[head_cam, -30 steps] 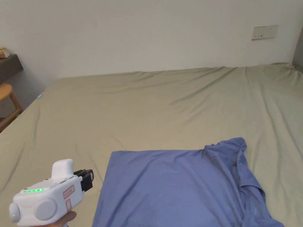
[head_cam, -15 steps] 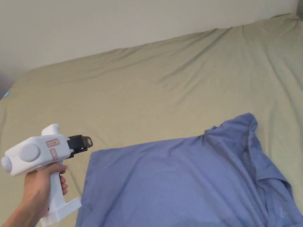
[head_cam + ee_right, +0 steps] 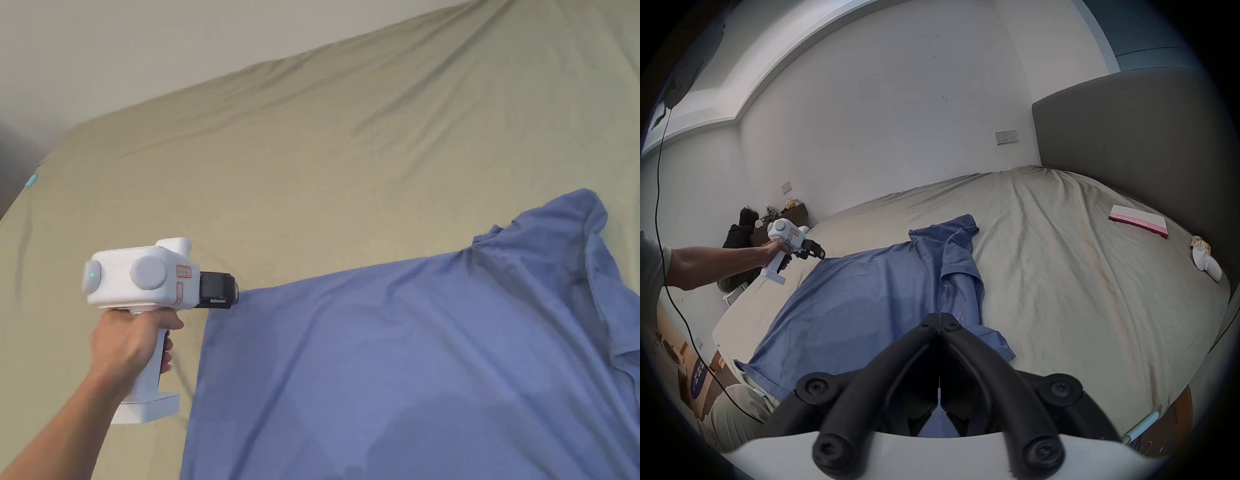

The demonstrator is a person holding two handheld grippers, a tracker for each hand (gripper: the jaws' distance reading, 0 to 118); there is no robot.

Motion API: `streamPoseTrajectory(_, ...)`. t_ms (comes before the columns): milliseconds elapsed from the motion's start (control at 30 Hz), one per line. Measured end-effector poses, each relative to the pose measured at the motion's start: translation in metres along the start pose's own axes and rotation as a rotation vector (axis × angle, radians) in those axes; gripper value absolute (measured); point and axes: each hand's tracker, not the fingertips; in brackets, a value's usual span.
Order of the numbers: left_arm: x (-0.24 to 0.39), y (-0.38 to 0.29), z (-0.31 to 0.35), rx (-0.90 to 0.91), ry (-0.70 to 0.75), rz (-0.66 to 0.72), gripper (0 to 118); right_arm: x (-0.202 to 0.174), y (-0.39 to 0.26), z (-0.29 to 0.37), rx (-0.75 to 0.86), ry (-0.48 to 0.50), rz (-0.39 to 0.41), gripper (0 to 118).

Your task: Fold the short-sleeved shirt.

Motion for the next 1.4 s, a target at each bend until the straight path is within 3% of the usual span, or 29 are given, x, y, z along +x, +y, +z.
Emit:
streamPoseTrajectory(100,0.004,0.001,-0.005,-0.007,-0.01,0.002,106,0.001,0.001,0.0,0.005,-0.005,-0.001,0)
streamPoseTrajectory(133,0.007,0.0,-0.007,-0.031,-0.033,0.006,94,0.001,-0.001,-0.001,0.003,-0.015,0.018,0)
streamPoseTrajectory(200,0.011,-0.002,-0.012,-0.076,-0.061,0.0,57,-0.001,-0.002,-0.002,-0.007,-0.043,0.05,0)
streamPoseTrajectory(300,0.016,-0.004,-0.01,-0.047,-0.078,0.02,41,0.0,-0.001,-0.001,-0.004,-0.03,0.036,1)
streamPoseTrajectory(400,0.011,-0.003,-0.006,-0.062,-0.201,0.115,3,-0.001,0.003,0.002,0.005,-0.036,0.046,0)
streamPoseTrajectory(567,0.013,-0.007,0.02,0.035,-0.19,0.074,2,0.001,0.013,0.009,0.024,-0.044,0.067,0)
streamPoseTrajectory(667,0.012,-0.01,0.041,0.088,-0.248,0.12,2,0.0,0.025,0.002,0.014,-0.044,0.096,1)
streamPoseTrajectory(867,-0.003,-0.015,0.069,0.205,-0.202,0.116,2,-0.003,0.081,-0.059,-0.119,0.005,0.234,1)
streamPoseTrajectory(900,-0.007,-0.015,0.071,0.215,-0.21,0.146,2,-0.001,0.093,-0.074,-0.136,0.005,0.234,5)
streamPoseTrajectory(933,-0.011,-0.016,0.074,0.223,-0.226,0.185,2,0.003,0.107,-0.096,-0.177,0.021,0.241,18)
streamPoseTrajectory(967,-0.014,-0.018,0.077,0.228,-0.235,0.193,2,0.007,0.121,-0.119,-0.217,0.045,0.235,41)
streamPoseTrajectory(1000,-0.008,-0.022,0.083,0.242,-0.226,0.184,2,0.011,0.135,-0.145,-0.283,0.034,0.236,85)
streamPoseTrajectory(1033,-0.007,-0.024,0.086,0.25,-0.217,0.171,2,0.015,0.147,-0.173,-0.352,0.047,0.223,106)
streamPoseTrajectory(1167,0.0,-0.032,0.094,0.27,-0.208,0.16,2,0.038,0.18,-0.271,-0.462,0.027,0.063,110)
streamPoseTrajectory(1233,0.0,-0.035,0.094,0.274,-0.203,0.183,2,0.052,0.188,-0.314,-0.501,-0.065,-0.055,110)
streamPoseTrajectory(1300,0.007,-0.037,0.1,0.273,-0.202,0.18,2,0.056,0.194,-0.347,-0.524,-0.157,-0.071,110)
streamPoseTrajectory(1400,0.012,-0.037,0.104,0.265,-0.21,0.172,2,0.053,0.194,-0.379,-0.571,-0.199,-0.002,110)
